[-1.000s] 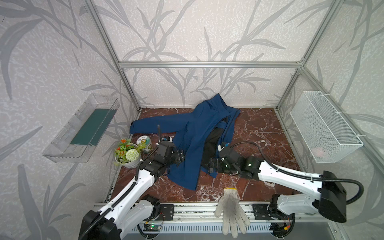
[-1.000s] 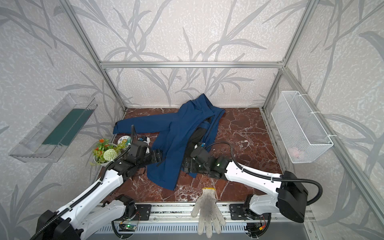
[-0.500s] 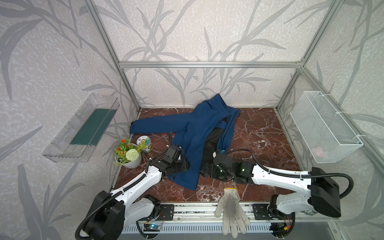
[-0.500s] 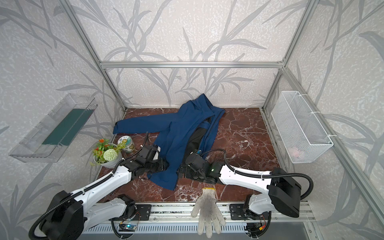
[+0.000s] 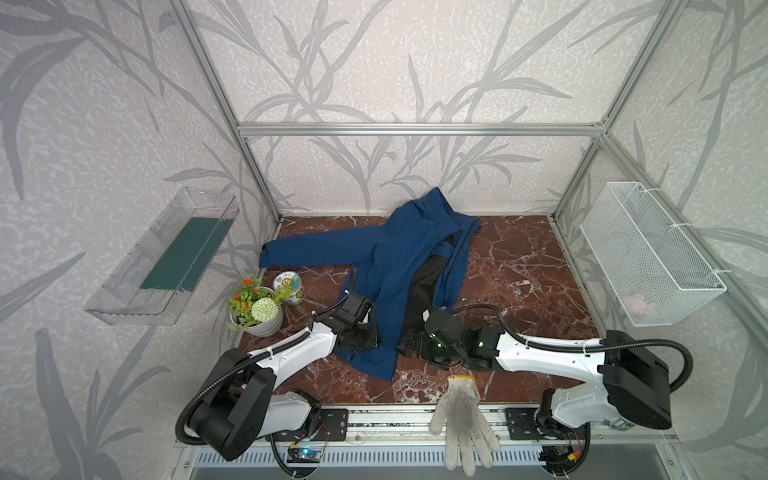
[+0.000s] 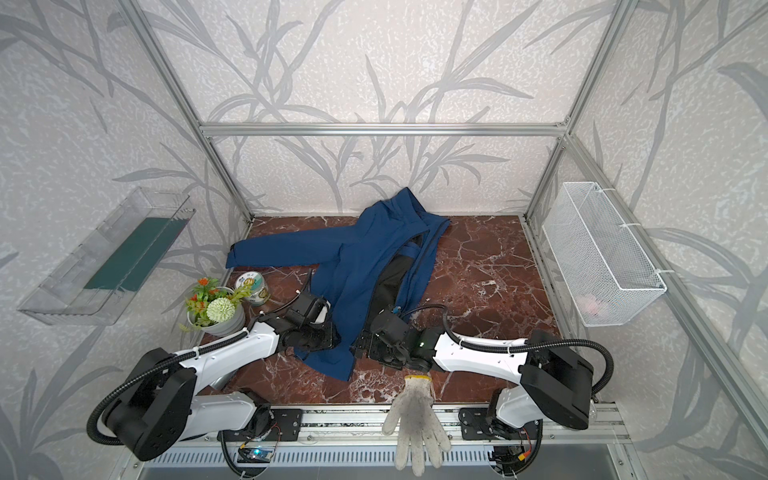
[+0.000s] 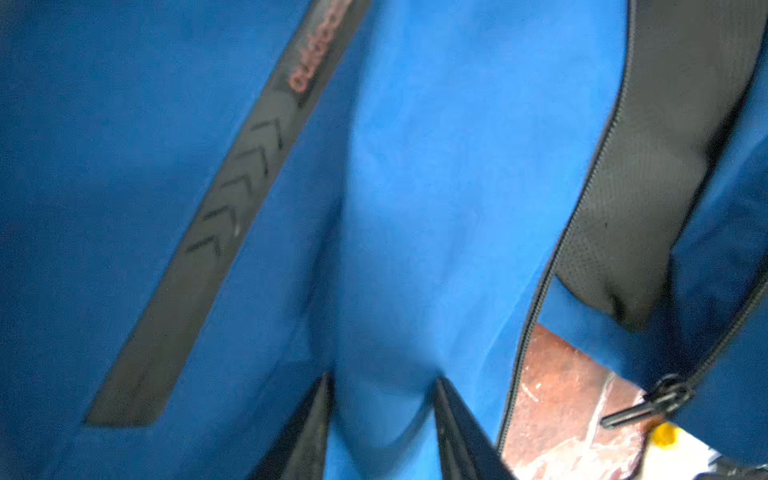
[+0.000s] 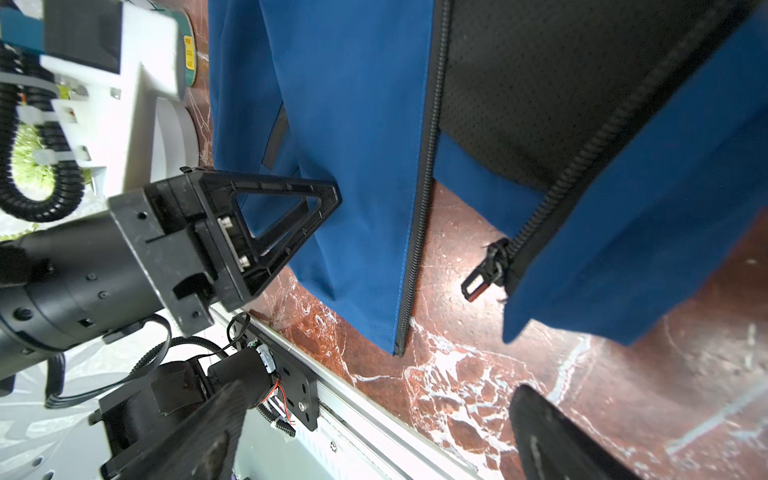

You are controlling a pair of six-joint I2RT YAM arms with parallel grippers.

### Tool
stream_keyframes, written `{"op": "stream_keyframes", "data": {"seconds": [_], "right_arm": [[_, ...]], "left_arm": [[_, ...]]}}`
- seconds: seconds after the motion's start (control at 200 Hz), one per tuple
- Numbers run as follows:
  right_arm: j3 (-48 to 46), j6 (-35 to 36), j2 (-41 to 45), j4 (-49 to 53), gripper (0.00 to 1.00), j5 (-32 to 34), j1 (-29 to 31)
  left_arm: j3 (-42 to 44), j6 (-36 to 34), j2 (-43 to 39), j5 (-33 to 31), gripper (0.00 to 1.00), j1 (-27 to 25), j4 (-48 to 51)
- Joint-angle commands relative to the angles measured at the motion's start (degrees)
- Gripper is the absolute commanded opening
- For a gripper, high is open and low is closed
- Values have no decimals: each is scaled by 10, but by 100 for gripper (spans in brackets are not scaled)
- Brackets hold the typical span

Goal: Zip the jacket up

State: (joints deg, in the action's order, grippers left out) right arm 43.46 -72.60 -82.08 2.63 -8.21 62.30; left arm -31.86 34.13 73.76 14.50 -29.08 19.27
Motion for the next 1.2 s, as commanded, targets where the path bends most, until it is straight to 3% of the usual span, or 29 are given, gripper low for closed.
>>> {"op": "stream_keyframes", "data": {"seconds": [0.0, 0.19, 0.555, 0.71, 0.89, 1.195], "right_arm": [[-12, -10, -8, -39, 99, -12, 3], [-47, -18, -21, -131, 99, -32, 6], [-71, -31, -107, -344, 91, -67, 18], [-99, -65, -138, -474, 94, -69, 19], [-130, -87, -154, -558, 100, -55, 21], [-141, -103, -225, -699, 99, -38, 22]], "left_arm": [[-6, -1, 4, 5, 28, -3, -14], [-21, 7, -33, 2, 0, -3, 3], [-38, 32, -79, 23, 0, -2, 38], [-37, 47, -89, 30, 0, -2, 32], [-48, 56, -109, 44, 0, -1, 41], [-77, 53, -129, 77, 0, 11, 90]]}}
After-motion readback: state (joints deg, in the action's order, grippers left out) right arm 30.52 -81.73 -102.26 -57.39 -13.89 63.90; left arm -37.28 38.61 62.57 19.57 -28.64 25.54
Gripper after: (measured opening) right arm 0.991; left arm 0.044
